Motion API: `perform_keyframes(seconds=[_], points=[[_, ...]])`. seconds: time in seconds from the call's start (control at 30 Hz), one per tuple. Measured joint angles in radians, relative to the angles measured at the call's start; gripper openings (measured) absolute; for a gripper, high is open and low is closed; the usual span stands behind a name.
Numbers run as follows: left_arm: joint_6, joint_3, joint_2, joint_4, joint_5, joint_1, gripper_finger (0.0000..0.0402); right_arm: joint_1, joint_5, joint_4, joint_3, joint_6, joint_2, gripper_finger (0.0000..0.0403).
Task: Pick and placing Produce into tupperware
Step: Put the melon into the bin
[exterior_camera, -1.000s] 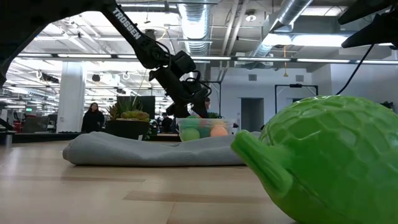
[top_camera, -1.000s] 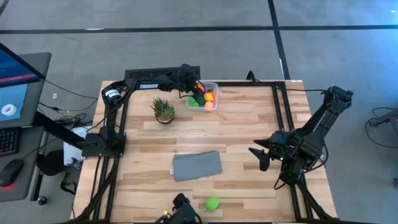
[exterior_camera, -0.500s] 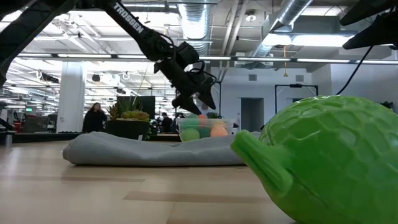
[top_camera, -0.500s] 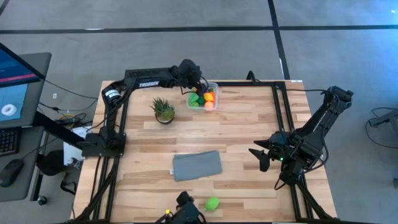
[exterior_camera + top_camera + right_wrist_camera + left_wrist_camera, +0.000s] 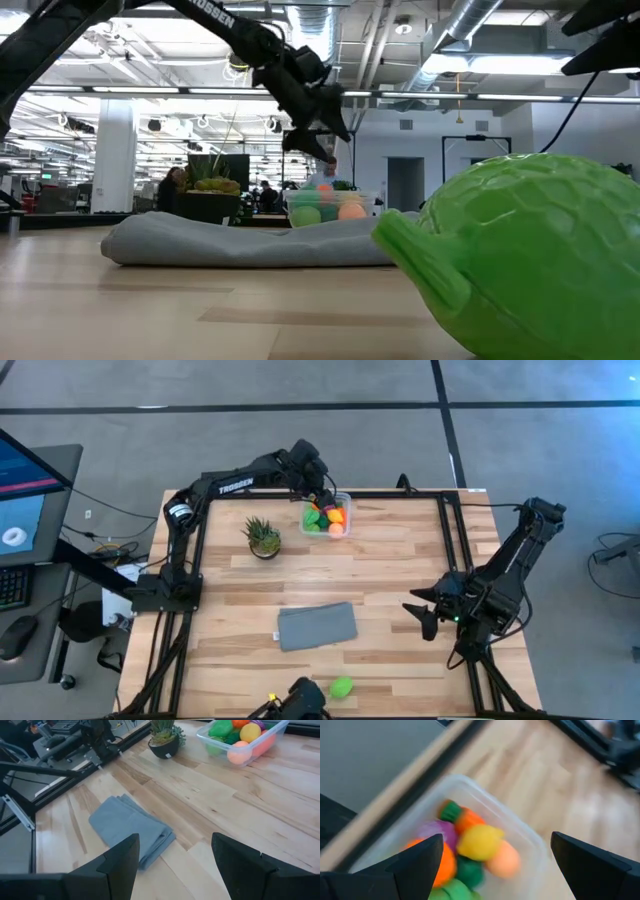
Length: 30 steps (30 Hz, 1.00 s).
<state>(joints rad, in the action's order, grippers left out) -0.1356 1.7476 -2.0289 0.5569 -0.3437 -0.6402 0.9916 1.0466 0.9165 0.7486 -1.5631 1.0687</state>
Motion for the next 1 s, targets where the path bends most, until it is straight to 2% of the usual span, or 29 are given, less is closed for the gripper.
perform_keyframes(seconds=[0.17,0.33,0.67,0.83,1.0], points=[[-0.002,0.082,0.0,0.18,-0.124,0.021,0.036,0.013,0.001,0.012,0.0,0.0,0.0,0.0272],[0.055,0.126,0.0,0.348,-0.138,0.101,0.036,0.036,0.002,0.013,0.0,0.0,0.0,0.0272],[0.105,0.129,0.002,0.424,0.023,0.327,0.036,0.077,0.002,0.015,0.0,0.0,0.0,0.0272],[0.077,0.129,0.02,0.413,0.087,0.433,0.036,0.095,0.003,0.014,0.0,0.0,0.0,0.0272],[0.039,0.129,0.06,0.402,0.206,0.532,0.036,0.109,0.009,0.015,-0.001,0.0,0.0,0.0272]])
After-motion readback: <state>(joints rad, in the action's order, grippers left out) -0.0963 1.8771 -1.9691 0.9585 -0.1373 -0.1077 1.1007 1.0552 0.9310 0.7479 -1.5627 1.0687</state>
